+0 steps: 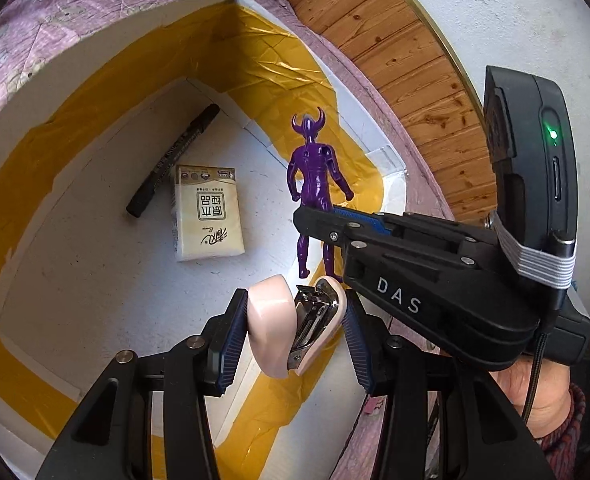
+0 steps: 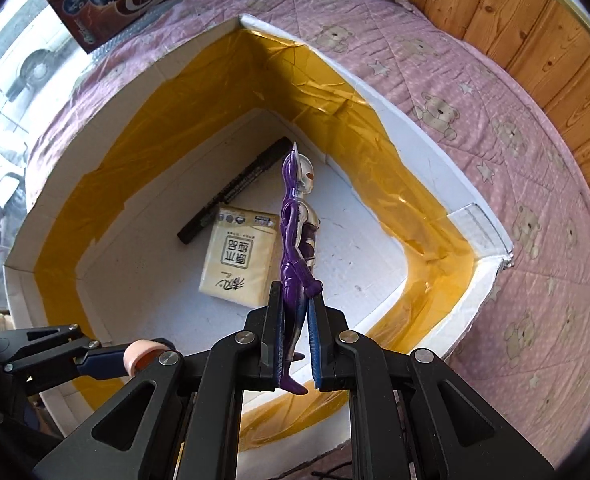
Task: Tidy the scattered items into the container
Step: 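Open both tools to drop the stapler and figure into the box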
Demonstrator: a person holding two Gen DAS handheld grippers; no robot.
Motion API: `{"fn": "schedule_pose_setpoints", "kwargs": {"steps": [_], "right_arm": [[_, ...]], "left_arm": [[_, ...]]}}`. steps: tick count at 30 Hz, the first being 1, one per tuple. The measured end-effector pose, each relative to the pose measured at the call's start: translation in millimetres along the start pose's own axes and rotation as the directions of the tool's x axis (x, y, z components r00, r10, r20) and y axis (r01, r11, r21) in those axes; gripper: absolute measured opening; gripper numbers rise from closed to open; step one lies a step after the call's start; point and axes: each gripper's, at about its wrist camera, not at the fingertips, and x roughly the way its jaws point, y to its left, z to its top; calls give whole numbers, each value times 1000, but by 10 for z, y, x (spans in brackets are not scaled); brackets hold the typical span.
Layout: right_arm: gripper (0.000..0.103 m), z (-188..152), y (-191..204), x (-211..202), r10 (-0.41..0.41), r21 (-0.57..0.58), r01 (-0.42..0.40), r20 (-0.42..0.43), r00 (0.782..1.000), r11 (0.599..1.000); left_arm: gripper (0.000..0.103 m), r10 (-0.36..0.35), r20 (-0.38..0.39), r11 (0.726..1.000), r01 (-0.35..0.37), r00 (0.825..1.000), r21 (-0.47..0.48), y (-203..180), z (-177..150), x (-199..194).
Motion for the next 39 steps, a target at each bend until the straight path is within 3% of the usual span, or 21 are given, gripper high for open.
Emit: {"fn": "schedule_pose_setpoints", "kwargs": {"steps": [12, 19, 31, 39], "right_arm": [[12, 109, -104, 75, 13, 28, -13, -19, 1000, 1000], [21, 12, -106, -20, 16, 73, -17, 15, 1000, 997], [29, -324, -90, -304, 88, 171, -104, 98, 991, 980], [33, -687, 6, -606, 139, 266, -191, 204, 969, 945]], "left_arm": [[49, 27, -57, 999, -30, 998, -43, 91, 46, 216], [49, 35, -109, 998, -41, 993, -52, 101, -46, 291], [49, 33, -57, 999, -35, 998, -28, 18, -202, -72], [49, 60, -2, 998, -60, 998, 13, -37, -337, -284]]}}
